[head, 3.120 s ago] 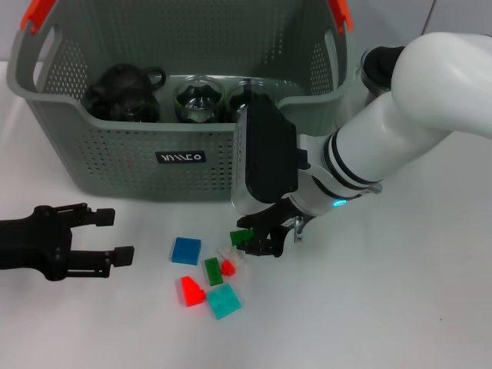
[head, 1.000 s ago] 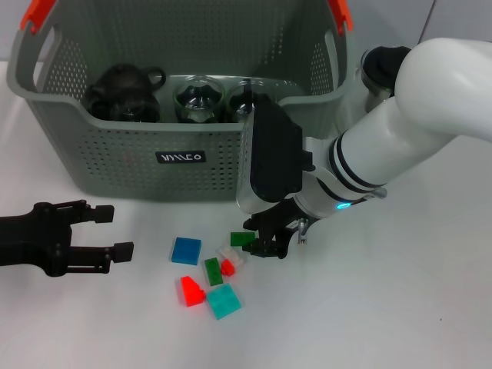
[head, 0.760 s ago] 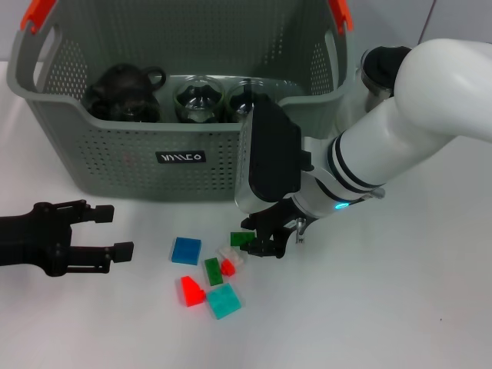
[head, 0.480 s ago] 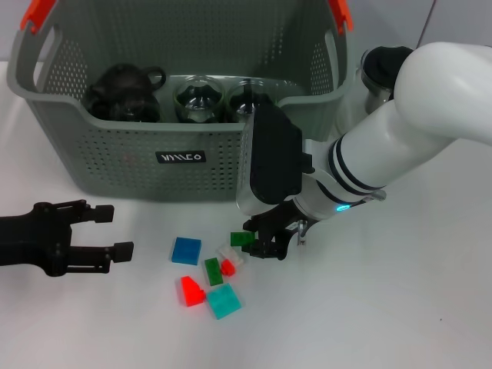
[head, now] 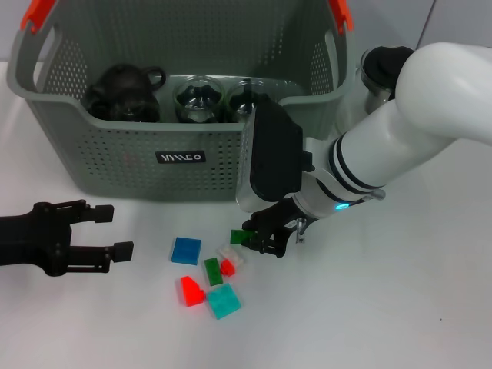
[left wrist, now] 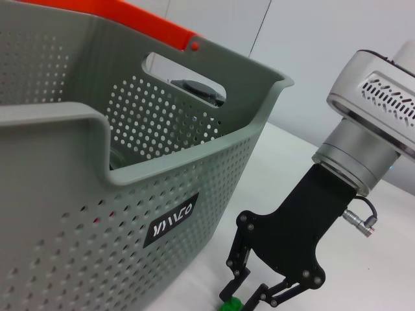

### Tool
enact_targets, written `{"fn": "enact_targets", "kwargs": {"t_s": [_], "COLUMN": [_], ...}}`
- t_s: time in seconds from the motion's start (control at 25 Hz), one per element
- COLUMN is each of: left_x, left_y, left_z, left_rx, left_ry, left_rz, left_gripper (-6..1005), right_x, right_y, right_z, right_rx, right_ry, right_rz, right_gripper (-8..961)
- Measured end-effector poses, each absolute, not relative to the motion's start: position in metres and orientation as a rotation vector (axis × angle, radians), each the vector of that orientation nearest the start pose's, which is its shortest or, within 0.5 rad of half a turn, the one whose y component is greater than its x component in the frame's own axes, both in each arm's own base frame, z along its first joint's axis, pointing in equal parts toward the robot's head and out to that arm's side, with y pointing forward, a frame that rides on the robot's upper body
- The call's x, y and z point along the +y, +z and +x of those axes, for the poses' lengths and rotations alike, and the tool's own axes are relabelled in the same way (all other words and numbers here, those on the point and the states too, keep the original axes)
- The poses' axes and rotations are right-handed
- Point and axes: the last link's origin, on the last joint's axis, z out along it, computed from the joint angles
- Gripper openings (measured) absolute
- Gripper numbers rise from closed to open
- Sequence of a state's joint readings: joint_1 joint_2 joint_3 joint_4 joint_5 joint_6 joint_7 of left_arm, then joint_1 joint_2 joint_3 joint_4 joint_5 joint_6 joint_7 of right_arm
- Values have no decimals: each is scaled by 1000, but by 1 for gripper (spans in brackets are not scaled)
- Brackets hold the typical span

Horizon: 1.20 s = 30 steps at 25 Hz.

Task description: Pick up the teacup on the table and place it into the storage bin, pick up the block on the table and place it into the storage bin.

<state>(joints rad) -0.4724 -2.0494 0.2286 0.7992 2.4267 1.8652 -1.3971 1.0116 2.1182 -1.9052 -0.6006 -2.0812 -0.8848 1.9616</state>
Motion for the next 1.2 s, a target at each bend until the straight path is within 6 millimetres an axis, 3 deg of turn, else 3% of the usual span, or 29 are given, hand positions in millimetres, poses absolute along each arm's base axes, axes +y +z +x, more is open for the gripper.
{"fn": "enact_targets", "kwargs": {"t_s": [0.16, 0.56, 0.92, 1.2], "left_x": [275, 274, 269, 267], "left_y": [58, 59, 62, 62], "left_z": [-320, -319, -322, -323], "left_rx": [-839, -849, -874, -880], "left_ry": [-582, -592, -626, -639], "left_rz": [-2698, -2700, -2672, -2657], "left_gripper": [891, 890, 890, 891], "right_x": [375, 377, 369, 363], "right_y": [-152, -137, -104, -64], "right_z": [132, 114, 74, 24], "right_rx": [-59, -39, -95, -151], "right_ry": [-469, -359, -212, 59], "right_rz": [-2958, -2974, -2984, -2984], "right_gripper": [197, 196, 196, 197]}}
